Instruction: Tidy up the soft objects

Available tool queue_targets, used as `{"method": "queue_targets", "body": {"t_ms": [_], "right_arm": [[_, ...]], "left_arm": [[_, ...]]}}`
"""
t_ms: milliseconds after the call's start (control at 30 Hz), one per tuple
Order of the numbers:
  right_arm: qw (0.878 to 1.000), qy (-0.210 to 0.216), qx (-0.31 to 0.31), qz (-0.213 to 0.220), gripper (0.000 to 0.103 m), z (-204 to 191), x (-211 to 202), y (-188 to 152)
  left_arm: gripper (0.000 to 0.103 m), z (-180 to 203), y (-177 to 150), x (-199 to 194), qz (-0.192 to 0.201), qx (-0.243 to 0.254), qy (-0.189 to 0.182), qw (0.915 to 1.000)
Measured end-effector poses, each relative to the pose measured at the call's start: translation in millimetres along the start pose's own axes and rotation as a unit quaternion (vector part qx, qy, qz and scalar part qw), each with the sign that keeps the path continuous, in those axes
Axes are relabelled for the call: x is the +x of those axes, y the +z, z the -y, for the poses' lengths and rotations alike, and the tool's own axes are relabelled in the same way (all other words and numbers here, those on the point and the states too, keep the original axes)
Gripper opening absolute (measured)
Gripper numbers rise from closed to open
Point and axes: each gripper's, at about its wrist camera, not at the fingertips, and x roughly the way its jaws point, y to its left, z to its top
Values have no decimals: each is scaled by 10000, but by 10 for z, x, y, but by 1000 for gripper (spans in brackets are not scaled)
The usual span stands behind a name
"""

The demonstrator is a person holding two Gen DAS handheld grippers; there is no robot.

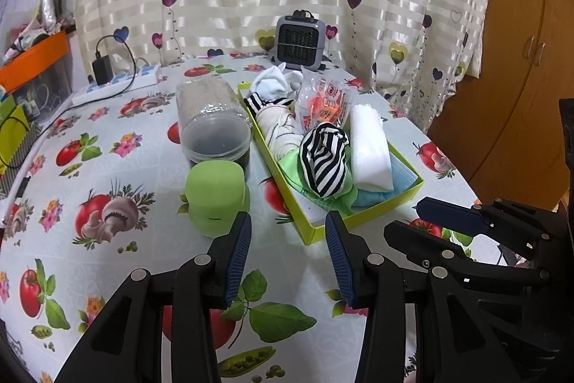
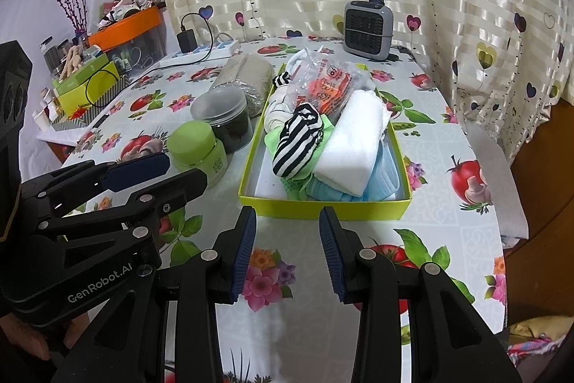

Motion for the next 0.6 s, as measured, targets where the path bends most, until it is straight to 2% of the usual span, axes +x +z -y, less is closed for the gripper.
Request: {"method": "queue_targets", "body": {"t_ms": [267,333,433,600], "right_arm": [[10000,31,-12,17,38,-20,-6,1],[10000,27,-8,9,38,-19,3,-7],[10000,20,9,13,38,-15,4,-8],[10000,-8,9,26,38,-9,5,-8]], "left_arm": [[42,13,-11,-61,247,172,133,9995],[42,41,-24,-38,183,267,284,9991],[42,94,-54,-53,298,441,581,9969],[42,68,-49,-69,331,348,474,9977]]}}
